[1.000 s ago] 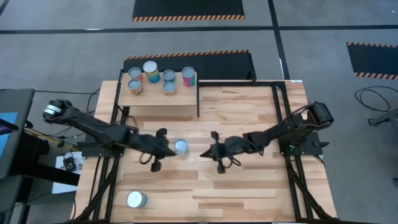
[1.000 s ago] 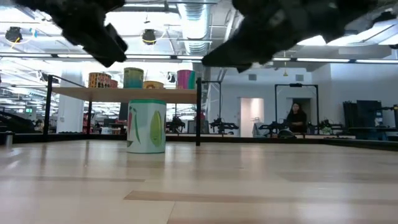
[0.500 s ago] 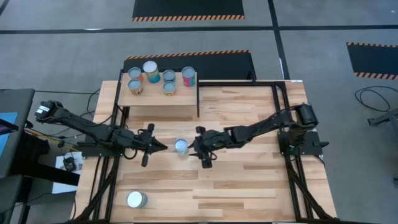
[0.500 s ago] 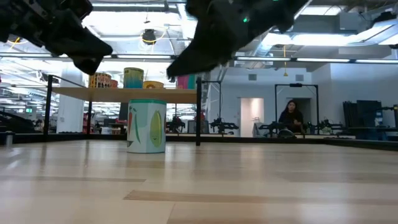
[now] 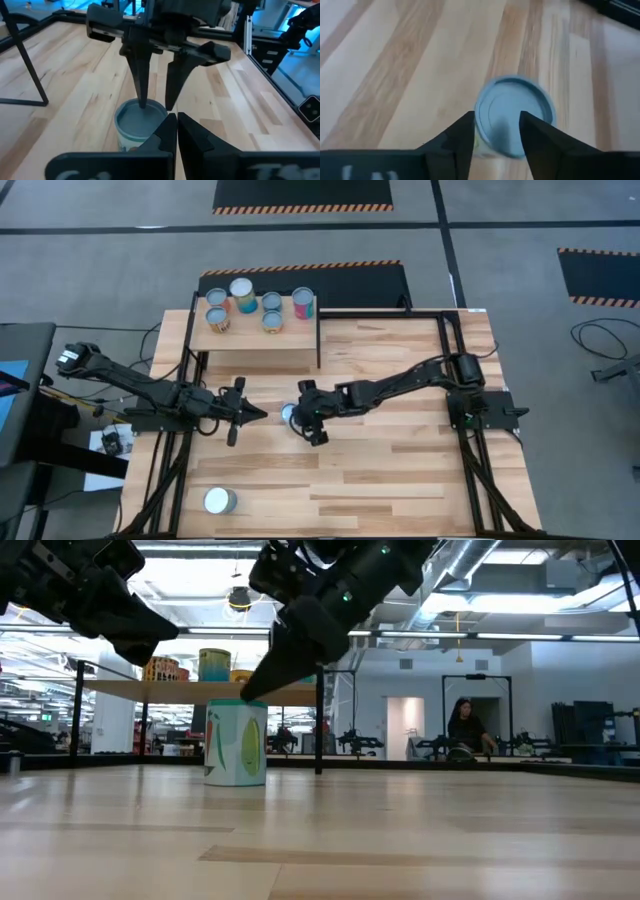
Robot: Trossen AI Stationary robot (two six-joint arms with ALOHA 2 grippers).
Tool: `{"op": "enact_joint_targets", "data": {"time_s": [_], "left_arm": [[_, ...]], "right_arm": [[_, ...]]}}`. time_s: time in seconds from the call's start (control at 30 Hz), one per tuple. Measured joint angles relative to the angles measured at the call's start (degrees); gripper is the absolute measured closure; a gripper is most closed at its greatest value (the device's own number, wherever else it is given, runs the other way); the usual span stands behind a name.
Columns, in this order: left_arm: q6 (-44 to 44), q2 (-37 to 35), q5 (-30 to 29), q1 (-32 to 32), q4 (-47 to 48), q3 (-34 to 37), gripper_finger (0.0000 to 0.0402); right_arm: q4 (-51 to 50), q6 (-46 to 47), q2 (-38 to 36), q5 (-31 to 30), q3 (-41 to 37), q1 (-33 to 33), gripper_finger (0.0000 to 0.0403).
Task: Pick and place cans onto a shelf
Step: Put the canned mixed vegetables on the shelf
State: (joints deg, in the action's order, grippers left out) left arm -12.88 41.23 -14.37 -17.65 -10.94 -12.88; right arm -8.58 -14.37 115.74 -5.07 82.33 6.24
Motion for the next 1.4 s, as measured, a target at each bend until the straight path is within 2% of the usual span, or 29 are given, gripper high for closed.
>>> {"op": "enact_joint_targets", "data": {"time_s": [0.3, 0.67, 0.8, 0.93, 1.17, 1.4], "left_arm": [[-0.21, 0.00, -1.43, 0.00, -0.17, 0.00, 0.0401], [-0.26, 0.00, -1.51, 0.00, -0.59, 0.00, 0.0401], [-0.26, 0.00, -1.51, 0.00, -0.63, 0.00, 0.0401], [-0.21, 0.00, -2.15, 0.00, -0.64, 0.00, 0.0401], [0.33, 0.00, -3.04, -0.02, -0.61, 0.00, 0.0401], [1.65, 0.00, -3.02, -0.01, -0.24, -0.02, 0.0401]], "right_arm": [[-2.16, -2.25, -0.01, 3.83, 0.02, -1.25, 0.0305], [-0.23, -3.74, 3.19, 3.42, 0.37, -1.53, 0.0319], [-1.32, -3.74, 3.22, 3.46, 1.00, -1.58, 0.0349], [-6.65, -3.69, 3.49, 3.66, 4.45, -1.53, 0.0391], [-18.18, -3.43, 3.49, 3.68, 13.73, -1.53, 0.0393], [-25.24, -0.70, -2.47, 2.63, 23.49, -1.92, 0.0390]]}}
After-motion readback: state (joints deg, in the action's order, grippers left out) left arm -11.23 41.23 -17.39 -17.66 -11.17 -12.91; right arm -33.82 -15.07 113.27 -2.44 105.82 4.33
